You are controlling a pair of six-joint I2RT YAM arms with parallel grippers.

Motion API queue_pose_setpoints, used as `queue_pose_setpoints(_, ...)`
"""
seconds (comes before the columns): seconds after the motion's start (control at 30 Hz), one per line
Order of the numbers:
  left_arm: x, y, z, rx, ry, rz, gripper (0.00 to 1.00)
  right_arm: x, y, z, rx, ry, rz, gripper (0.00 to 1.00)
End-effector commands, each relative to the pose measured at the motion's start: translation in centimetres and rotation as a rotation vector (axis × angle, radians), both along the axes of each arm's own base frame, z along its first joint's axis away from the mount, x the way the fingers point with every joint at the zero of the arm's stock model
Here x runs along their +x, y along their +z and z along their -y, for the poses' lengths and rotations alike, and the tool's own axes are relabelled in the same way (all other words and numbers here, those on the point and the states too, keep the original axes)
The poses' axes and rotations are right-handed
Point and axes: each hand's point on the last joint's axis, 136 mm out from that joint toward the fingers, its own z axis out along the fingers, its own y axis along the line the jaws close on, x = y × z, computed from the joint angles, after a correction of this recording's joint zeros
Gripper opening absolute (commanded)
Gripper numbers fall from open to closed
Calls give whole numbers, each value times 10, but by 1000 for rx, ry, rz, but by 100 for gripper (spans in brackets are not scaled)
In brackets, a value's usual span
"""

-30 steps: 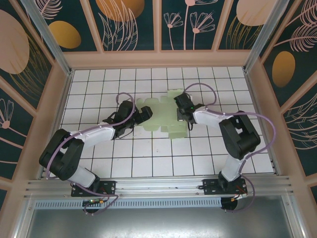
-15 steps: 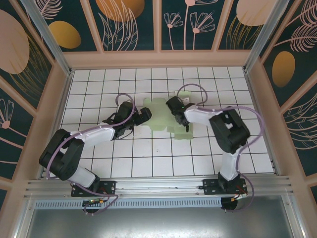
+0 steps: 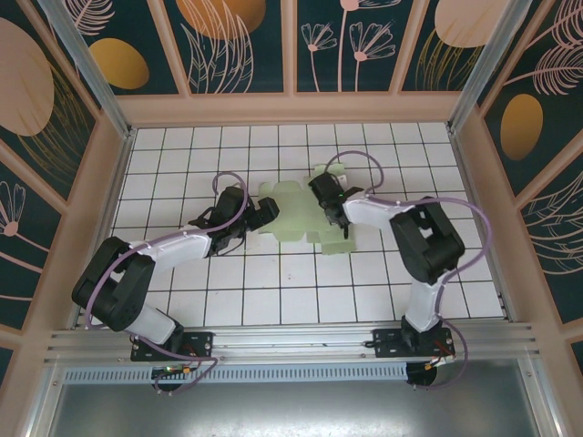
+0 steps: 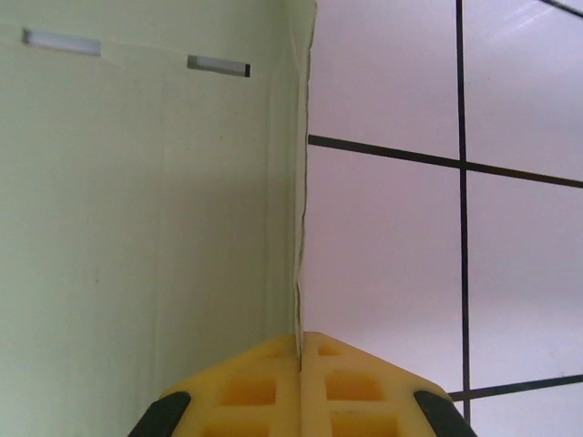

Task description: Fold the paper box

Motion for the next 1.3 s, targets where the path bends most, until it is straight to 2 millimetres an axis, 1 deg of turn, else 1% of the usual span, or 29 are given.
queue_pose_setpoints(0.0, 0, 6, -6, 22, 6, 14, 99, 5, 22, 18, -191, -41, 76, 0)
queue_pose_setpoints(0.03, 0, 8, -6, 23, 8, 18, 99, 6, 24, 14, -150, -27, 88, 0)
queue_pose_setpoints(0.1, -1, 11, -8, 22, 10, 25, 99, 6, 28, 3, -8, 15, 102, 0)
queue_pose_setpoints(0.17, -1, 17, -7, 17, 7, 40, 99, 6, 37, -11, 177, 70, 124, 0)
queue_pose_setpoints(0.23, 1, 27, -5, 1, -4, 66, 99, 4, 49, -21, 356, 136, 157, 0)
queue_pose_setpoints(0.3, 5, 39, 2, -23, -27, 94, 99, -4, 57, -36, 464, 224, 177, 0)
queue_pose_setpoints(0.33, 7, 47, 7, -39, -46, 107, 99, -7, 61, -41, 489, 264, 194, 0)
queue_pose_setpoints(0.5, 25, 91, 34, -116, -104, 166, 99, -9, 67, -41, 466, 339, 262, 0)
queue_pose_setpoints(0.57, 36, 113, 43, -127, -119, 205, 99, -7, 73, -37, 447, 351, 308, 0)
queue_pose_setpoints(0.67, 50, 139, 53, -129, -123, 245, 99, -2, 84, -28, 396, 336, 378, 0)
queue_pose_setpoints(0.77, 63, 157, 67, -130, -136, 267, 99, 2, 93, -23, 292, 326, 440, 0)
queue_pose_setpoints(0.83, 70, 164, 79, -127, -161, 274, 96, 3, 95, -21, 251, 323, 463, 0)
queue_pose_setpoints(0.9, 74, 172, 96, -122, -221, 307, 95, 2, 96, -24, 247, 349, 469, 0)
queue_pose_setpoints(0.93, 76, 176, 104, -111, -248, 326, 93, 0, 95, -26, 245, 369, 472, 0)
queue_pose_setpoints(0.97, 77, 185, 110, -104, -263, 353, 92, -1, 94, -29, 242, 386, 475, 0)
queue_pose_setpoints(1.0, 82, 176, 115, -81, -273, 342, 91, -2, 94, -31, 239, 393, 476, 0)
queue_pose_setpoints(1.13, 97, 172, 130, -45, -309, 353, 88, -6, 88, -39, 227, 428, 459, 0)
queue_pose_setpoints(1.2, 104, 171, 137, -33, -334, 361, 84, -8, 84, -43, 217, 443, 447, 0)
queue_pose_setpoints(1.27, 110, 164, 144, -11, -355, 356, 77, -10, 81, -47, 209, 455, 441, 0)
